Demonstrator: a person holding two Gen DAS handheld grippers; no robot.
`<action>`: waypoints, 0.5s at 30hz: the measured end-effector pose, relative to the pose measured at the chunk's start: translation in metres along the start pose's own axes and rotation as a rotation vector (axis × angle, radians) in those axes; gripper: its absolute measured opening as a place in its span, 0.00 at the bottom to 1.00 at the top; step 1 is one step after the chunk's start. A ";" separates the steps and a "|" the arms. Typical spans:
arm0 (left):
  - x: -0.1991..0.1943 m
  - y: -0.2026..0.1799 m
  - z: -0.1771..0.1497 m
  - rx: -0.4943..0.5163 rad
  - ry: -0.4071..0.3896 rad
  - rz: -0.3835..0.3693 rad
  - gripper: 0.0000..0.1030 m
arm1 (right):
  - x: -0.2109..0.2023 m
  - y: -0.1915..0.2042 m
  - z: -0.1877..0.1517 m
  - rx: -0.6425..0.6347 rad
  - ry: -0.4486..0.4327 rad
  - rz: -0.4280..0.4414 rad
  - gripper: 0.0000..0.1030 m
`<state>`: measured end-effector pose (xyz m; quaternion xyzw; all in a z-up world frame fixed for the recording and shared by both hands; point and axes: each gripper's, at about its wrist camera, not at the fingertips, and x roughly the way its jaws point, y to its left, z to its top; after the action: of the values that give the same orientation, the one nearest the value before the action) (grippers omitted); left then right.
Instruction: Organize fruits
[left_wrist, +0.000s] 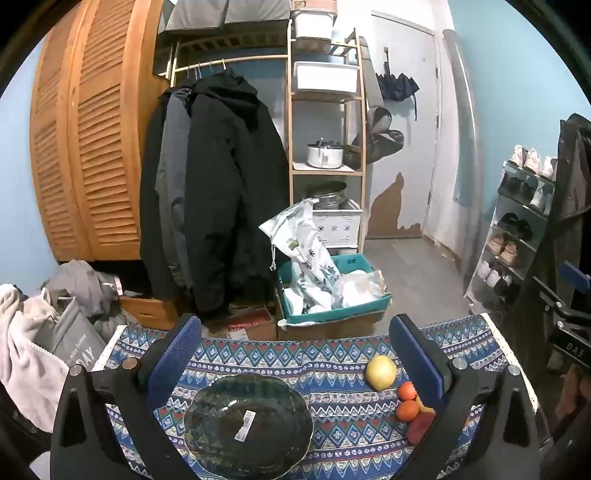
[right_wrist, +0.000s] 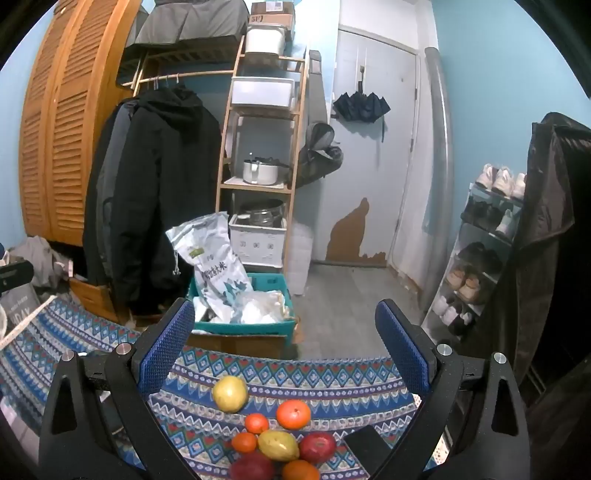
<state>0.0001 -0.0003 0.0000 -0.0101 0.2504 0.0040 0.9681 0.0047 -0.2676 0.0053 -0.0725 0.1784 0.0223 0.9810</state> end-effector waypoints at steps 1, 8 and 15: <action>0.000 0.000 0.000 -0.001 -0.001 -0.002 0.99 | 0.000 -0.001 0.000 0.000 0.001 -0.001 0.94; -0.002 0.004 0.006 -0.005 -0.015 0.013 0.99 | -0.001 -0.002 -0.001 -0.001 0.000 -0.001 0.94; -0.005 0.004 0.002 -0.005 -0.022 0.008 0.99 | -0.001 0.000 0.000 0.001 -0.002 0.003 0.94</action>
<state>-0.0037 0.0036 0.0043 -0.0117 0.2397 0.0084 0.9707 0.0038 -0.2680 0.0055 -0.0718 0.1777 0.0238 0.9812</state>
